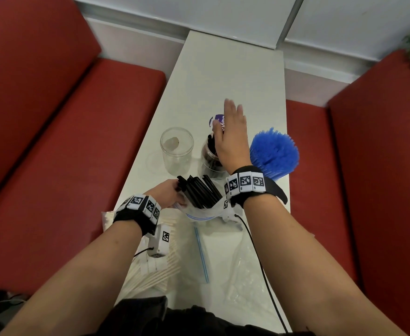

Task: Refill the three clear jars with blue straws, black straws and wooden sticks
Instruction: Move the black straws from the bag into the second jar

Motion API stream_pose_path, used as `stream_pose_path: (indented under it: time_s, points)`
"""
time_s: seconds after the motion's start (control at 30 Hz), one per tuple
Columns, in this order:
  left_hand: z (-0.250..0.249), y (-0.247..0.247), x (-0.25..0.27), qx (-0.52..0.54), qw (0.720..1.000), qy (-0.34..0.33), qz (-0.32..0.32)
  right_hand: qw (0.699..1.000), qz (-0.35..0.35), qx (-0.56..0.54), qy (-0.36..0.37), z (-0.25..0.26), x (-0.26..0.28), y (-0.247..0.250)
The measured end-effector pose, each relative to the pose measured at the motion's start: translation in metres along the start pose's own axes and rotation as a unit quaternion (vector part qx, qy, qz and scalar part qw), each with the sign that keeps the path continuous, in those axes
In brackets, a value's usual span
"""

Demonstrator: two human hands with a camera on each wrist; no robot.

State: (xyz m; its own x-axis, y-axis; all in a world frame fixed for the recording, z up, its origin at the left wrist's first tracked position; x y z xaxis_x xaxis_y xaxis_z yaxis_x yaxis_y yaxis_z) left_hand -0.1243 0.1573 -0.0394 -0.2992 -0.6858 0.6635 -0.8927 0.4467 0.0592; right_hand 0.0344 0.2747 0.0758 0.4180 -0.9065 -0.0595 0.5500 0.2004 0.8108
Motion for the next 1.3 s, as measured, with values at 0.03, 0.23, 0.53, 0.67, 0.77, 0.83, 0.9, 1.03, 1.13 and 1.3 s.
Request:
stream_pose_path:
  time_s: [0.03, 0.23, 0.53, 0.67, 0.77, 0.83, 0.9, 1.03, 1.13, 1.3]
  points:
    - [0.000, -0.001, 0.000, 0.003, 1.000, -0.001, 0.000, 0.999, -0.028, 0.018, 0.022, 0.008, -0.001, 0.005]
    - [-0.001, -0.002, 0.001, 0.028, 1.000, -0.003, 0.004, 0.970, 0.061, 0.233, 0.001, 0.014, -0.008, -0.013]
    - [0.000, -0.002, 0.005, 0.007, 1.000, 0.006, -0.010, 0.995, -0.054, 0.009, 0.082, 0.004, 0.034, -0.006]
    - [0.002, -0.006, 0.004, 0.022, 1.000, -0.002, -0.012, 0.992, 0.037, -0.108, 0.049, 0.007, 0.068, -0.019]
    - [0.002, -0.006, 0.004, 0.032, 0.999, -0.013, -0.008, 0.981, 0.161, -0.059, -0.091, -0.009, 0.086, -0.042]
    - [0.002, -0.006, 0.006, 0.037, 0.999, -0.018, -0.011, 0.960, 0.219, -0.007, -0.174, -0.020, 0.099, -0.053]
    - [0.003, -0.009, 0.007, 0.042, 0.999, -0.028, -0.011, 0.942, 0.264, 0.041, -0.201, -0.025, 0.107, -0.062]
    - [0.003, -0.014, 0.010, 0.042, 0.998, -0.050, 0.001, 0.930, 0.297, 0.065, -0.208, -0.027, 0.111, -0.074]
    - [0.004, -0.013, 0.011, 0.045, 0.998, -0.053, -0.001, 0.933, 0.285, 0.045, -0.213, -0.029, 0.109, -0.078]
    - [0.001, -0.011, 0.012, 0.046, 0.997, -0.057, -0.010, 0.943, 0.274, -0.033, -0.187, -0.032, 0.113, -0.080]
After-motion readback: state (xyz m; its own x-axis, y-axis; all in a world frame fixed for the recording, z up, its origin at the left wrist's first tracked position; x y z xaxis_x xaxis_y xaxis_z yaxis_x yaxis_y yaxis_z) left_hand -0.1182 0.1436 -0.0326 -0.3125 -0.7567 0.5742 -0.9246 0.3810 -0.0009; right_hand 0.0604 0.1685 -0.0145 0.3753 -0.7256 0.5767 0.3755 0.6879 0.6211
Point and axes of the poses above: each hand's wrist, its own x-axis away from the middle knuckle, its own y-axis out of the back of the hand, z = x × y, the point moved 3 cm from there along -x, towards the middle knuckle, and after that the axes turned 14 degrees about z, right-handed, at the moved point
